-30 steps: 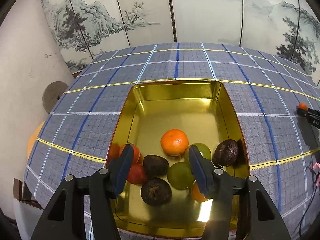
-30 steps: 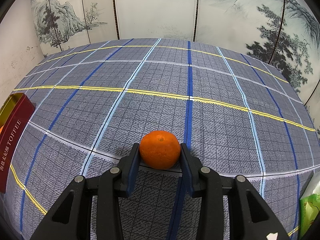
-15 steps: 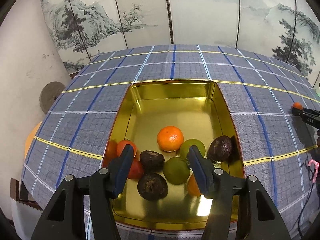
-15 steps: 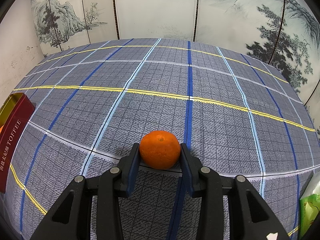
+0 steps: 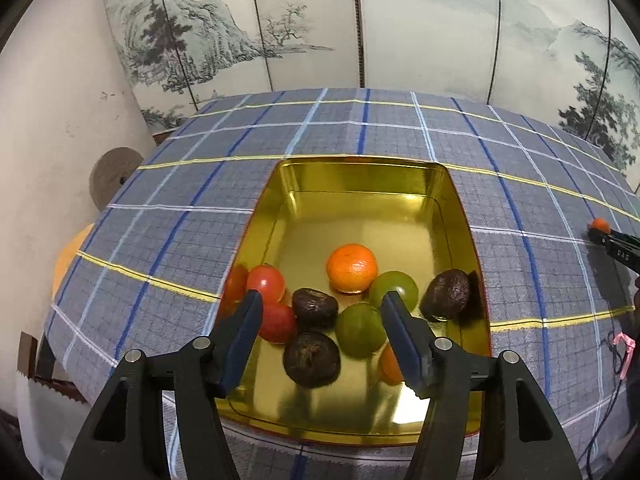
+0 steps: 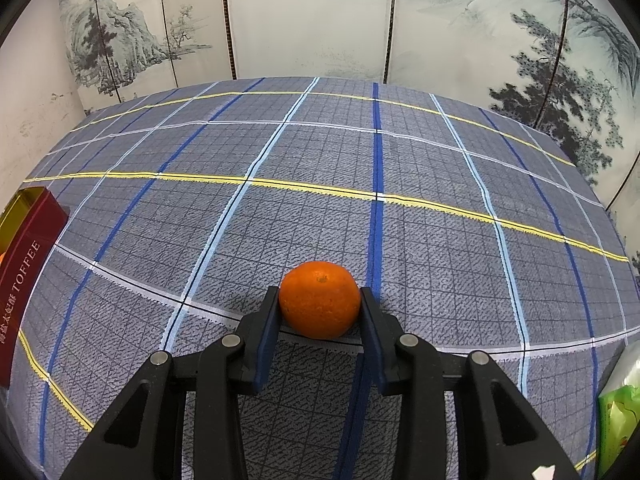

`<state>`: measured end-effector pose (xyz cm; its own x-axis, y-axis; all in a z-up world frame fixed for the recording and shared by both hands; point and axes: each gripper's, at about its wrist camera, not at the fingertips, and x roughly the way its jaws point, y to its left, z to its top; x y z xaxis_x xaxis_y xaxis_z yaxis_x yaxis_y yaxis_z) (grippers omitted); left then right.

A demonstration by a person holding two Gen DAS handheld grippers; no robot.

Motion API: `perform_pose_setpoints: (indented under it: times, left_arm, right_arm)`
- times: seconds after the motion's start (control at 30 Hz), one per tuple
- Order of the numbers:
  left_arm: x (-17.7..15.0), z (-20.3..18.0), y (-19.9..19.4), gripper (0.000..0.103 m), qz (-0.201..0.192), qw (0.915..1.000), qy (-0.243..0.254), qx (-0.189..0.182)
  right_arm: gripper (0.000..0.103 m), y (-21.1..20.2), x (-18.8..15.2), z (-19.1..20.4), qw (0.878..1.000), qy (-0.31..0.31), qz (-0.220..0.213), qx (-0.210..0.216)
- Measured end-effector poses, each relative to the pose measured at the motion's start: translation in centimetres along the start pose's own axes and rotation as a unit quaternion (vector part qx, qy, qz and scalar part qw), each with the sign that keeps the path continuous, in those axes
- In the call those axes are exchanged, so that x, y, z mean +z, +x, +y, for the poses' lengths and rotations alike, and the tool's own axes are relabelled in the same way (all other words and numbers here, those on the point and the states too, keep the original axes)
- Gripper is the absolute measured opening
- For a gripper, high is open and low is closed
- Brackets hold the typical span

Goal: Organize fruits
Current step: 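Carry the mandarin into the gold tray and open right gripper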

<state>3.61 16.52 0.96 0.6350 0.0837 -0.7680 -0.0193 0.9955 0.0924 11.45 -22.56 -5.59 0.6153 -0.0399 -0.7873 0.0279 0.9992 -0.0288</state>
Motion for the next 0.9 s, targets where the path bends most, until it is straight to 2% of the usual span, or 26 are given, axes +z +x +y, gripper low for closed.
perform_pose_setpoints:
  times: [0.4, 0.53, 0.9]
  left_arm:
    - [-0.1, 0.5, -0.6, 0.077, -0.011, 0.9999, -0.005, 0.009]
    - [-0.1, 0.5, -0.7, 0.078, -0.013, 0.9998, -0.005, 0.010]
    - [-0.5, 2.0, -1.3, 0.080, -0.017, 0.9994, -0.021, 0.023]
  right_arm:
    - [0.034, -1.0, 0.4, 0.4, 1.000, -0.002, -0.002, -0.004]
    - [0.034, -1.9, 0.7, 1.2, 1.000, -0.010, -0.006, 0.000]
    - [0.034, -4.9, 1.4, 5.8, 0.998, -0.040, -0.024, 0.048]
